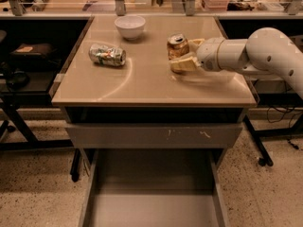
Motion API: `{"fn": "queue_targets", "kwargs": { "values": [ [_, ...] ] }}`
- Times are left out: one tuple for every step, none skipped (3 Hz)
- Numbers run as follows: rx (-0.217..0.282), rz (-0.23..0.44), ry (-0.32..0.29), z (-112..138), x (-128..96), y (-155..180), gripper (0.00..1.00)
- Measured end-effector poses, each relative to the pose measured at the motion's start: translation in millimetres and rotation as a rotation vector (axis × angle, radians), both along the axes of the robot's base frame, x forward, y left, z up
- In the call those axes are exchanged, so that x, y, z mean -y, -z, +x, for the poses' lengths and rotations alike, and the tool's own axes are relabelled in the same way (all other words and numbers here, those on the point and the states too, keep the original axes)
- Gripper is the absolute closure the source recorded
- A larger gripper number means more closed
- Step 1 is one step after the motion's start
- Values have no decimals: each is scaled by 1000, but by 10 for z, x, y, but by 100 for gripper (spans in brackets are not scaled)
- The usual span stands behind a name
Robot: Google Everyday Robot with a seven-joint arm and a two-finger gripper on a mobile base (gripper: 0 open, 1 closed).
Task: Pick orange can from middle drawer and place on counter
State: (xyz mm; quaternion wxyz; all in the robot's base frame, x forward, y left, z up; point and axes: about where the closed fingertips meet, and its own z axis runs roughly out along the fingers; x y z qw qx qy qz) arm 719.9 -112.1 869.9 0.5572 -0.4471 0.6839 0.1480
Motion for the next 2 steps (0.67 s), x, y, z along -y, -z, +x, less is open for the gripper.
{"fn": "queue_targets", "kwargs": {
  "values": [
    [0, 0, 0, 0, 0, 0, 0],
    [0, 0, 0, 0, 0, 0, 0]
  ]
}}
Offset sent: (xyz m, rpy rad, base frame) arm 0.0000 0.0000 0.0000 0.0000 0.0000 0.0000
